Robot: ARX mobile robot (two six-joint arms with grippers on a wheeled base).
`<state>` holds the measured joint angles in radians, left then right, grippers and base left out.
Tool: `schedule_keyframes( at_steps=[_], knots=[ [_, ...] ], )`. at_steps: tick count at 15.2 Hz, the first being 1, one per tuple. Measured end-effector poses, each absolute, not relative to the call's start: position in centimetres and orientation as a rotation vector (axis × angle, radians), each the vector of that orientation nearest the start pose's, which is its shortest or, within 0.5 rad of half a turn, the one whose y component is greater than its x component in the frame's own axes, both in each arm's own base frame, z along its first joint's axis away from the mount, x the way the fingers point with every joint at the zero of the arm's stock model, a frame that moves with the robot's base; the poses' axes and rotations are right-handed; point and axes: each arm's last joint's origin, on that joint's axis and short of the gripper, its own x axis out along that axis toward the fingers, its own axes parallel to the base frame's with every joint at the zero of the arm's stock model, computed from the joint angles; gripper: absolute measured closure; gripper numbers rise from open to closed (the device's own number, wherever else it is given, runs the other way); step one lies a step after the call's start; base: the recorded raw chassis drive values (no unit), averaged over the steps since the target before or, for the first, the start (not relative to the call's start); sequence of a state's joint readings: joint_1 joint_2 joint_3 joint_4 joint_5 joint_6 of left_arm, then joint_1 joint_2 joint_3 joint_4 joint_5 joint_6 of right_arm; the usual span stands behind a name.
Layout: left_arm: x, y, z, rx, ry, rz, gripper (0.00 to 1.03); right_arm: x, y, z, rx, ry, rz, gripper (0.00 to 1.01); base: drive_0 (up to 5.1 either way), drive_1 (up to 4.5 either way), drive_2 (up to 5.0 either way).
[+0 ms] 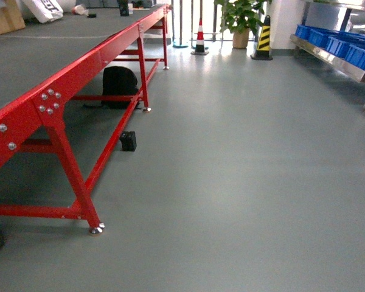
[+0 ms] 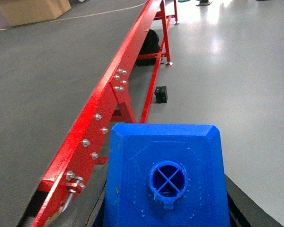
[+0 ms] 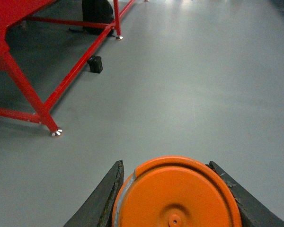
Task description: Sort blue parts and orange caps into right shelf containers
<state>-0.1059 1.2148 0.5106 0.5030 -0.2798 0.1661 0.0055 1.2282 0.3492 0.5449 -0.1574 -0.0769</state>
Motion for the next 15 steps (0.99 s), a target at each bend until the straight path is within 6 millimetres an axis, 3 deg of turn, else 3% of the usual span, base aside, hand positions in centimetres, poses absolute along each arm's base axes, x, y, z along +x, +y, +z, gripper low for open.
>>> schedule_keyframes(
  at_steps=[15],
  knots=[
    [24.66, -1.74, 21.86, 0.204, 0.216, 0.160, 0.58, 22.49, 0.58, 17.05, -0.051, 0.324, 0.174, 0.58, 4.9, -2.51, -2.5]
  ],
)
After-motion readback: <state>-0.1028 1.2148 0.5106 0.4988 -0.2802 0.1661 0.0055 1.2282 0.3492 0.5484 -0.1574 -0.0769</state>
